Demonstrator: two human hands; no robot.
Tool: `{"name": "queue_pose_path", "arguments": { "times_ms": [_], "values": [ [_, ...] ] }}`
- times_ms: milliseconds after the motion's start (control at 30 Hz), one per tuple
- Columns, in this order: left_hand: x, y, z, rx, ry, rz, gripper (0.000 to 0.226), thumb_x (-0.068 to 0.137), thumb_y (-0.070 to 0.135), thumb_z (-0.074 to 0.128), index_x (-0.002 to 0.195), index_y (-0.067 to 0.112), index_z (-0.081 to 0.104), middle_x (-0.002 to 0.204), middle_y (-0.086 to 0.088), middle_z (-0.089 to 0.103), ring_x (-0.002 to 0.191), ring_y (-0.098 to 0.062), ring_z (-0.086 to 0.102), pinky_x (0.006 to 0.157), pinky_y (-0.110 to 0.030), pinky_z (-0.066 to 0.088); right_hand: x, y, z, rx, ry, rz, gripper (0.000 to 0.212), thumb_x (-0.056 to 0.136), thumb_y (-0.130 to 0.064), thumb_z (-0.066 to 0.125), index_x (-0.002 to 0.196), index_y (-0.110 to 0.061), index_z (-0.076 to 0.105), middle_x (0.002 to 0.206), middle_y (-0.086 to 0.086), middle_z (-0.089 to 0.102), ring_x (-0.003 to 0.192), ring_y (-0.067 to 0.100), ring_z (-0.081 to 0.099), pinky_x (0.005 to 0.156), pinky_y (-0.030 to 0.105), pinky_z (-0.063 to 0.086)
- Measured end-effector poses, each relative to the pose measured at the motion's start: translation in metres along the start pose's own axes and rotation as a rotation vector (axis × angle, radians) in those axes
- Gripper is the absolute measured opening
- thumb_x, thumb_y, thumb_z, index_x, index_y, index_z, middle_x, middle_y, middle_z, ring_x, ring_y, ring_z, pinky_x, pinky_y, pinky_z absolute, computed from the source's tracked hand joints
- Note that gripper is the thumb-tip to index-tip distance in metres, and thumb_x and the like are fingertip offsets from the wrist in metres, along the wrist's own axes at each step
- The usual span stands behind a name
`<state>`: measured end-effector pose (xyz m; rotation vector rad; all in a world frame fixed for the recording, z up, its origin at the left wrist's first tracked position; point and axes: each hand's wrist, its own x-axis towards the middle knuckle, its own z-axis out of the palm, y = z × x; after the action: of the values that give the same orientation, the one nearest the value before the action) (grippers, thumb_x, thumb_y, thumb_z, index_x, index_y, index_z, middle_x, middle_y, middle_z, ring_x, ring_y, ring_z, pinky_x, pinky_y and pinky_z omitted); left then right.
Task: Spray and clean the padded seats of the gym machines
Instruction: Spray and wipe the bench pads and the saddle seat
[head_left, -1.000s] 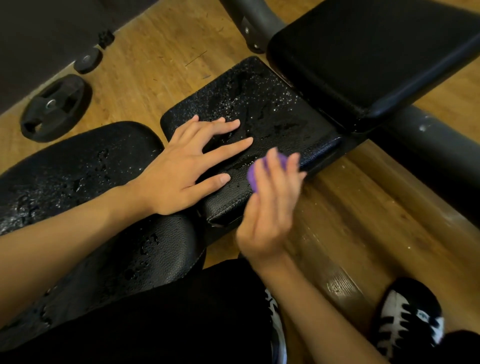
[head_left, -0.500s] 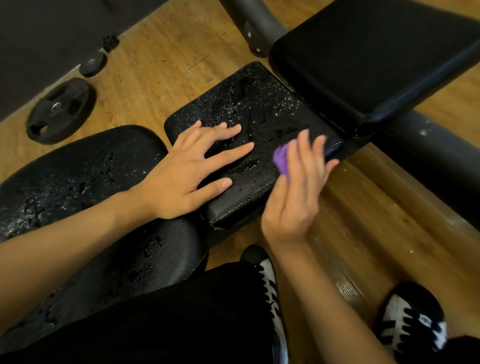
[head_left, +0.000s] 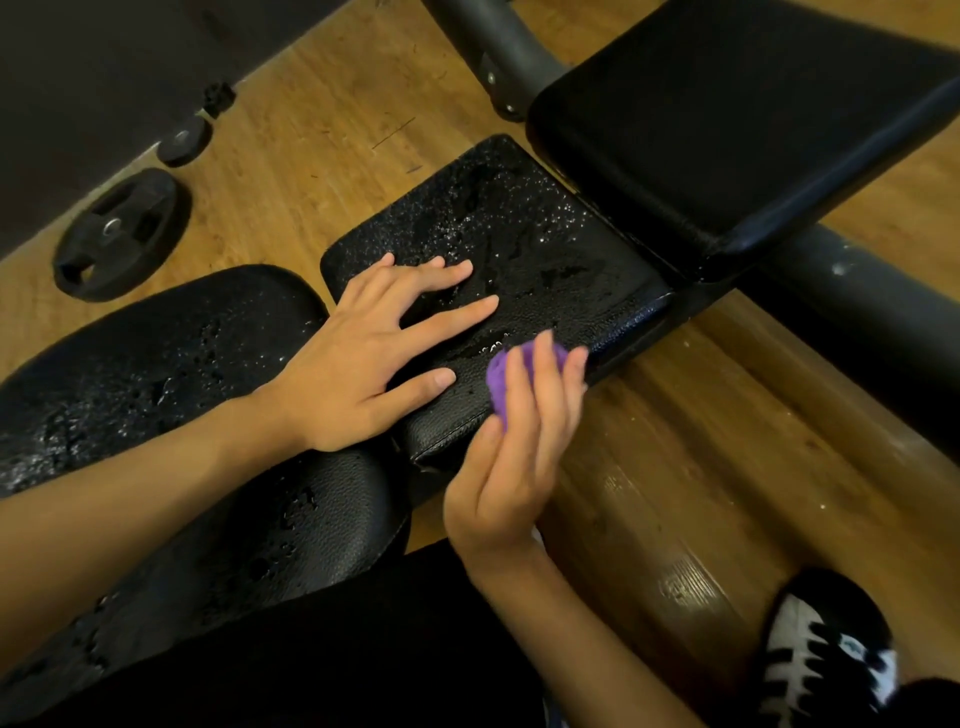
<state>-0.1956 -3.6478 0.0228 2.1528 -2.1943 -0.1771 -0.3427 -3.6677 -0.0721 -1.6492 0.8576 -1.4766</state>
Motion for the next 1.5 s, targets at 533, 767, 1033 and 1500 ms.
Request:
{"name": "queue_pose_path", "arguments": {
  "times_ms": [533,767,1033,1500],
  "values": [
    [-0.004,-0.004,0.000,0.055,-0.019,-0.011,0.061,0.104,0.055,0.035,0.160,0.032,0.030,0.164,-0.004,0.027,0.154,-0.025,0.020,0.123,-0.059,0.015,0.134,0.017,-0.041,-0.494,-0.217,0.066,0.027,0.093,-0.013,0.059,0.120,-0.015,0.056,0.147,0.008,0.047,0.143,0.021,0.037,0.122,0.044,0.022],
    [-0.021,0.013,-0.013,0.314,0.035,-0.274,0.069,0.094,0.062,0.039,0.147,0.021,0.053,0.156,-0.017,0.041,0.143,-0.037,0.039,0.118,-0.062,0.026,0.110,-0.003,-0.059,-0.635,-0.238,0.134,0.042,0.100,-0.021,0.053,0.141,-0.016,0.052,0.135,-0.002,0.054,0.124,0.014,0.050,0.106,0.030,0.040],
    [-0.069,0.004,-0.014,0.211,0.000,-0.586,0.072,0.092,0.070,0.027,0.139,0.027,0.060,0.148,-0.010,0.051,0.137,-0.035,0.046,0.112,-0.059,0.035,0.160,0.005,-0.073,-0.679,-0.751,-0.086,0.050,0.105,-0.015,0.044,0.154,-0.014,0.036,0.156,-0.001,0.041,0.143,0.014,0.036,0.115,0.017,0.020],
    [-0.089,-0.005,0.007,0.149,0.006,-0.604,0.073,0.097,0.071,0.016,0.152,0.032,0.044,0.163,-0.012,0.031,0.153,-0.031,0.025,0.123,-0.057,0.020,0.225,0.023,-0.012,-0.675,-1.118,-0.171,0.062,0.108,-0.023,0.038,0.160,-0.014,0.007,0.162,0.006,0.026,0.145,0.024,0.032,0.116,0.029,0.028]
  ]
}}
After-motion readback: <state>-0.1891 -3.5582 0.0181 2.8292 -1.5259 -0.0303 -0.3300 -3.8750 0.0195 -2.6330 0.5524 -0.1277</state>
